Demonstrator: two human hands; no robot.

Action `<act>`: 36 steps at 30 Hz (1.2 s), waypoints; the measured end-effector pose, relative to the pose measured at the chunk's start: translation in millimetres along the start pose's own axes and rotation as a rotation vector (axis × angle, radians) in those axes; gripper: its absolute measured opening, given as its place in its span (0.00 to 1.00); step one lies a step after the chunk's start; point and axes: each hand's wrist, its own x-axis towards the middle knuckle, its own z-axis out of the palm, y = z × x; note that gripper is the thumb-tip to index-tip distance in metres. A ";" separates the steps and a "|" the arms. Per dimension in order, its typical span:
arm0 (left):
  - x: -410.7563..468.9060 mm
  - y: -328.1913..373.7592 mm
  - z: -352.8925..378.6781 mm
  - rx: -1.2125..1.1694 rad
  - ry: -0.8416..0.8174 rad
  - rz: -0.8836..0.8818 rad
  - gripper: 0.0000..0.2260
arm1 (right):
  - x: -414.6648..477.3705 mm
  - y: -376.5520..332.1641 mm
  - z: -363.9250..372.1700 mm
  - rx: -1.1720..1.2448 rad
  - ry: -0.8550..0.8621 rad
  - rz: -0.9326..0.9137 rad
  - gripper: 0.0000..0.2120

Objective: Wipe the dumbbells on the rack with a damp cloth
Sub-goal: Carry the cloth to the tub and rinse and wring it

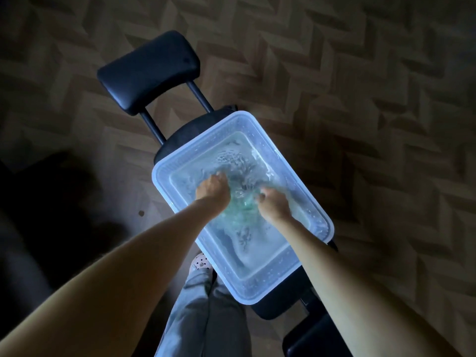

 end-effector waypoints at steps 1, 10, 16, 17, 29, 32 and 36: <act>0.0 0.8 1.1 -0.031 0.011 0.013 0.15 | -2.3 -2.3 0.7 0.013 -0.095 -0.019 0.09; -12.0 -4.7 7.6 0.297 -0.255 0.150 0.19 | -11.9 3.6 11.6 0.004 -0.063 0.055 0.15; -18.9 -0.1 5.2 -0.143 0.104 0.084 0.17 | -9.9 7.1 6.7 0.267 0.274 -0.027 0.20; -17.5 -1.6 7.3 -0.161 0.104 0.119 0.17 | -8.8 6.9 5.3 0.255 0.284 -0.036 0.20; -18.5 -4.4 26.6 0.207 -0.260 0.194 0.18 | -24.6 1.7 -0.1 -0.442 -0.218 -0.177 0.16; -19.0 3.3 13.7 -0.076 -0.028 0.090 0.15 | -25.5 0.6 -4.2 -0.318 0.069 -0.202 0.07; -21.3 7.1 4.5 -0.209 0.126 0.140 0.21 | -23.1 4.2 -2.3 -0.154 0.125 -0.202 0.09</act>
